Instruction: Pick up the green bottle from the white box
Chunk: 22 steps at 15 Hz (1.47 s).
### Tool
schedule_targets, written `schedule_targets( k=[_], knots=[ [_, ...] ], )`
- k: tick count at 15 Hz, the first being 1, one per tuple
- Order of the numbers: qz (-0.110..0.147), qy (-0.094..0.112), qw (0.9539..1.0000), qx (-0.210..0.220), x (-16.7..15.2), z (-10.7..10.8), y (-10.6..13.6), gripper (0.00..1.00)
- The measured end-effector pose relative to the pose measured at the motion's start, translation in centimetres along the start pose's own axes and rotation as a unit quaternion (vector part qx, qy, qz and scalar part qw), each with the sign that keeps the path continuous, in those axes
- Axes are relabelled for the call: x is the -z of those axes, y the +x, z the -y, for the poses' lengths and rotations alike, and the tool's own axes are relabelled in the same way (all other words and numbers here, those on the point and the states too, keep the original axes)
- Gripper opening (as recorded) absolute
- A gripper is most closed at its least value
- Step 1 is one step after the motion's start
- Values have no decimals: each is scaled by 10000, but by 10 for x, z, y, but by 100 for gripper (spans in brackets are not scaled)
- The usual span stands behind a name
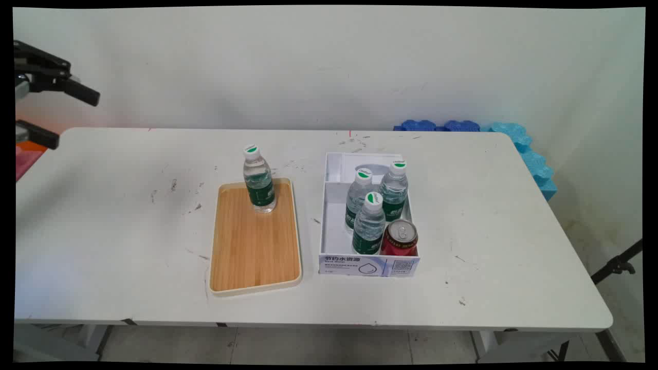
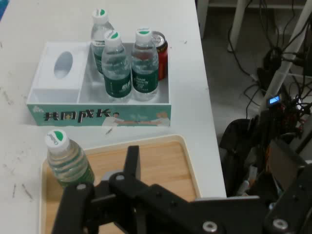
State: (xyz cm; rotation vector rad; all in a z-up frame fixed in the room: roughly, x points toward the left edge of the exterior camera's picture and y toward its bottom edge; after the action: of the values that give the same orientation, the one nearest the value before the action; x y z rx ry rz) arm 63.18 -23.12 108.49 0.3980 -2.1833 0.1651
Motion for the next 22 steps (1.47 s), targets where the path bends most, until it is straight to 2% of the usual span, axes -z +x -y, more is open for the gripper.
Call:
schedule_targets(
  k=[7,14,17,22],
  knots=[
    [71,168,9998,-14,-55,10,38,100],
    [153,434,9988,168,-147,38,88,100],
    [219,464,9987,-52,-189,54,98,100],
    [321,369,9978,-455,-250,81,105,100]
  ],
)
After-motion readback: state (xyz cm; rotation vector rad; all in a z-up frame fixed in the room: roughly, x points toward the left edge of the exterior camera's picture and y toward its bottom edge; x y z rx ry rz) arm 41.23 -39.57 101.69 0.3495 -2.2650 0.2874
